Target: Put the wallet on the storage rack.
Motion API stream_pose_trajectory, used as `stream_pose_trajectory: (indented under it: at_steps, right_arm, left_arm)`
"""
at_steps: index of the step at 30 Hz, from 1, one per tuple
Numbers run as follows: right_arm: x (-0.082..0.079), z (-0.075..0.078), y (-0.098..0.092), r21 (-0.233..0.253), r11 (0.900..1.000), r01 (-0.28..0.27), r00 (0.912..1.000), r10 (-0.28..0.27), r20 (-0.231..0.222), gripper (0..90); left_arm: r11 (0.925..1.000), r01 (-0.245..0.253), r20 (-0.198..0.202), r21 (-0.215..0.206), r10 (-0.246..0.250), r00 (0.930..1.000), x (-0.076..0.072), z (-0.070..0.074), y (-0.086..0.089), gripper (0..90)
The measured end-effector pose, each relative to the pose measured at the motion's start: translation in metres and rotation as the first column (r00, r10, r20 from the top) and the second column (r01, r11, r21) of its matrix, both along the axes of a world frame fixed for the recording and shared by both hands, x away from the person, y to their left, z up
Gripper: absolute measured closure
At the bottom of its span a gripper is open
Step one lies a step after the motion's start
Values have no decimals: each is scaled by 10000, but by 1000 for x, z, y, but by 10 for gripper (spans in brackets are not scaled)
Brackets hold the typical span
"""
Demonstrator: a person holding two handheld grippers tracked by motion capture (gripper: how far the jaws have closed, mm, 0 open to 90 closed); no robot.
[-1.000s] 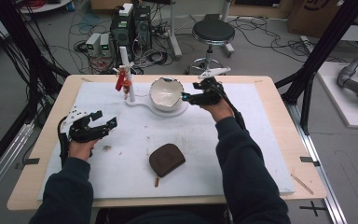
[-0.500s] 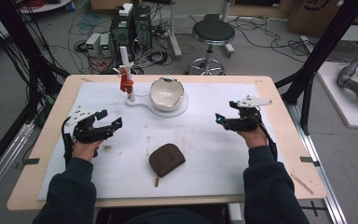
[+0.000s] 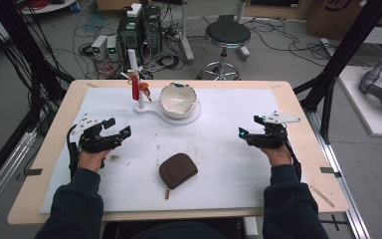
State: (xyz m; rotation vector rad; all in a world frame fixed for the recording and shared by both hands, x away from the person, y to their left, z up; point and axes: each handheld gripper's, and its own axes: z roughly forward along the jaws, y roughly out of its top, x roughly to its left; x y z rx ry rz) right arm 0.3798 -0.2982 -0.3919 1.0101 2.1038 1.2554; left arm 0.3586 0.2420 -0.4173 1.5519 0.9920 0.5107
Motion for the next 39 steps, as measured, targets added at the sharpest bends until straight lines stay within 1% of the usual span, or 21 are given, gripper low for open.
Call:
stream_pose_trajectory:
  at_steps: [2, 5, 8, 9, 11, 15, 17, 18, 19, 22, 24, 26, 28, 30, 32, 33, 34, 36, 37, 38, 39]
  right_arm:
    - [-1, 0, -1, 79, 9999, 66, 9999, -65, -104, 212]
    - [-1, -2, 0, 75, 10000, 19, 9998, -17, -206, 212]
    - [-1, -2, 0, 360, 9993, -98, 9995, 109, -294, 212]
    - [-1, -2, 0, 366, 9993, -84, 9995, 95, -309, 212]
    - [-2, -2, -1, 392, 9992, -72, 9994, 86, -333, 212]
    - [-3, -4, 0, 341, 9992, -192, 9991, 206, -384, 213]
    - [-3, -5, 3, 277, 9991, -329, 9983, 342, -471, 213]
    - [-4, -6, 4, 213, 9990, -381, 9980, 391, -494, 213]
    - [-5, -7, 6, 163, 9988, -464, 9975, 472, -522, 213]
    - [-6, -8, 7, 115, 9982, -587, 9965, 593, -583, 213]
    - [-6, -9, 6, 128, 9981, -608, 9960, 615, -647, 213]
    - [-5, -10, 4, 247, 9980, -589, 9956, 606, -711, 213]
    - [-5, -10, 3, 324, 9979, -568, 9953, 592, -765, 213]
    - [-5, -11, 2, 384, 9977, -550, 9948, 581, -841, 213]
    - [-5, -11, 3, 367, 9972, -651, 9939, 681, -870, 213]
    - [-5, -12, 6, 443, 9956, -830, 9924, 866, -878, 213]
    - [-5, -12, 6, 443, 9956, -830, 9924, 866, -878, 213]
    - [-6, -11, 9, 415, 9940, -1015, 9905, 1049, -884, 213]
    - [-6, -12, 11, 371, 9931, -1116, 9890, 1146, -933, 213]
    - [-6, -12, 11, 371, 9931, -1116, 9890, 1146, -933, 213]
    - [-6, -12, 11, 336, 9928, -1148, 9882, 1175, -984, 213]
  left_arm:
    - [10000, 33, -10, -17, -33, 10000, 0, 0, 0, 203]
    - [10000, 72, 24, -21, -72, 10000, 0, 1, -1, 206]
    - [9998, 157, -53, -87, -158, 9999, 0, 0, -2, 207]
    - [9998, 221, -57, -26, -221, 9997, -1, 0, -3, 207]
    - [9995, 329, -86, -36, -330, 9994, -1, 1, -5, 207]
    - [9968, 797, -287, 18, -796, 9964, -2, 1, -14, 220]
    - [9936, 1130, -386, 31, -1128, 9929, -3, 2, -21, 222]
    - [9899, 1414, -458, 14, -1412, 9889, -4, 2, -27, 225]
    - [9879, 1551, -488, 46, -1547, 9868, -4, 2, -31, 226]
    - [9777, 2095, -617, 166, -2081, 9762, -6, 1, -48, 226]
    - [9694, 2437, -749, 306, -2409, 9677, -6, 0, -58, 226]
    - [9585, 2822, -967, 397, -2774, 9559, -7, -3, -68, 226]
    - [9505, 3078, -1090, 423, -3019, 9471, -7, -4, -75, 226]
    - [9407, 3358, -1245, 486, -3279, 9365, -8, -6, -81, 226]
    - [9315, 3603, -1396, 493, -3508, 9260, -9, -8, -86, 226]
    - [9274, 3713, -1473, 460, -3613, 9207, -9, -9, -89, 226]
    - [9216, 3852, -1562, 483, -3739, 9142, -9, -10, -91, 226]
    - [9125, 4064, -1653, 471, -3941, 9041, -10, -12, -97, 226]
    - [9057, 4205, -1741, 538, -4061, 8971, -11, -12, -99, 226]
    - [8969, 4388, -1800, 544, -4235, 8878, -11, -13, -101, 226]
    - [8871, 4586, -1879, 530, -4422, 8770, -12, -14, -104, 226]
